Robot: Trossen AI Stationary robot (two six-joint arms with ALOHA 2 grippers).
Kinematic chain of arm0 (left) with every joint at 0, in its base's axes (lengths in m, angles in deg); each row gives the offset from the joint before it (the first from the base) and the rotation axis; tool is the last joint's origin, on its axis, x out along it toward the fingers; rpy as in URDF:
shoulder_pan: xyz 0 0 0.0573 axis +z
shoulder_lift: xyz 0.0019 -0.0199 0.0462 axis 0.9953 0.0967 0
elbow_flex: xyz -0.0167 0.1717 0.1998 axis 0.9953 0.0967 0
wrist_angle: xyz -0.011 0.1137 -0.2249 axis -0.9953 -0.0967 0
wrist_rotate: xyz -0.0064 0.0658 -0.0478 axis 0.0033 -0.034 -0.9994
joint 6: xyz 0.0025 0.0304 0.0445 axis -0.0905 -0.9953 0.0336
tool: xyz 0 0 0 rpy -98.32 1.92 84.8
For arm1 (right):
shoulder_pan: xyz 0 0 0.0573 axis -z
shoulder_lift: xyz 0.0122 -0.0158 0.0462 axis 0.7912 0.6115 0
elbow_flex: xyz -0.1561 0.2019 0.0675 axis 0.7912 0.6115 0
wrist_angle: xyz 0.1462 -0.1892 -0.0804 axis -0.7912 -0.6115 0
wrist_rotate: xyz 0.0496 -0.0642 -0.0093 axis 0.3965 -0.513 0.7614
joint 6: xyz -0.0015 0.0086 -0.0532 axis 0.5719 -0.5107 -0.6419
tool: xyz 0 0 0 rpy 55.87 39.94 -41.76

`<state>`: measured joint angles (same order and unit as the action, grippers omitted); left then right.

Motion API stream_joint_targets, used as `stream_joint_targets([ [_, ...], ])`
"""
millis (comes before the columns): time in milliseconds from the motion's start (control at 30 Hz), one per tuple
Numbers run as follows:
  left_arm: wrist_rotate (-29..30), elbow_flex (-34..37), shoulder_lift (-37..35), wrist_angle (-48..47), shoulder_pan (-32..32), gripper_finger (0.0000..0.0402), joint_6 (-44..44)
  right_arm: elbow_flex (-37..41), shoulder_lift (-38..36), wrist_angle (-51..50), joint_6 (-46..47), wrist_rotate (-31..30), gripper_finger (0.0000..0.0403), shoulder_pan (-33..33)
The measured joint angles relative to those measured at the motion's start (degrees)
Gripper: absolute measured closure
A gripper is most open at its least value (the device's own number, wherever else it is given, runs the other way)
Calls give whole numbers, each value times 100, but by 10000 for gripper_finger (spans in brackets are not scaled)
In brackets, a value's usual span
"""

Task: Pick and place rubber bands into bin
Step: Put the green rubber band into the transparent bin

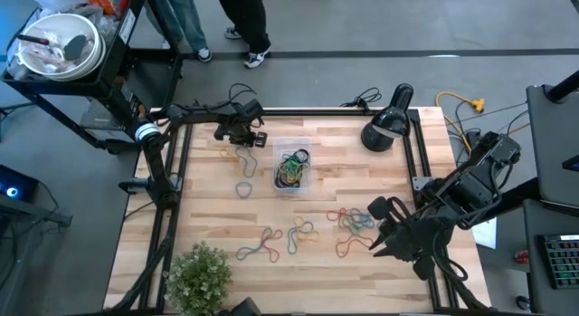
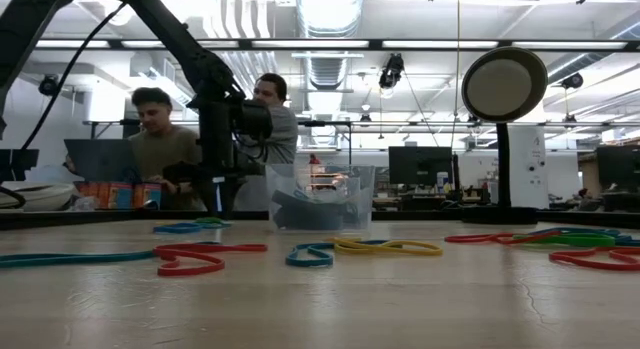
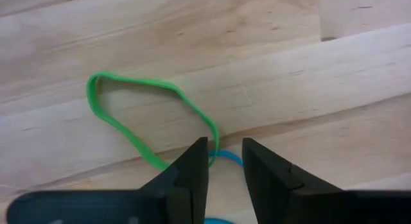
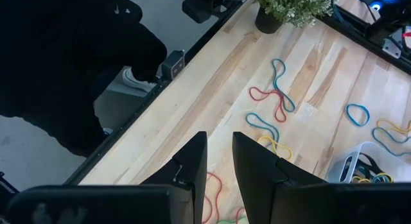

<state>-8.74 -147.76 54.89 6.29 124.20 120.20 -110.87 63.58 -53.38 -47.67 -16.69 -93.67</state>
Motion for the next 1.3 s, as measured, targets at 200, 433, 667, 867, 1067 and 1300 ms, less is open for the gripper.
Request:
stream_joint_targets([
  [200,2,-7,119,-157,0,325,-5,0,0,5,15,0,335,0],
  [433,7,-8,100,-242,0,367,-57,2,-1,43,15,0,335,0],
  [667,15,-8,89,-273,-8,399,-111,2,0,46,44,0,335,0],
  [867,-48,-25,-22,-369,-46,401,-149,2,0,48,44,0,335,0],
  [1067,-46,-120,-386,-339,-103,401,-235,2,0,52,8,-7,335,0],
  [1300,-135,-185,-938,-304,-229,401,-299,2,0,97,-4,-39,335,0],
])
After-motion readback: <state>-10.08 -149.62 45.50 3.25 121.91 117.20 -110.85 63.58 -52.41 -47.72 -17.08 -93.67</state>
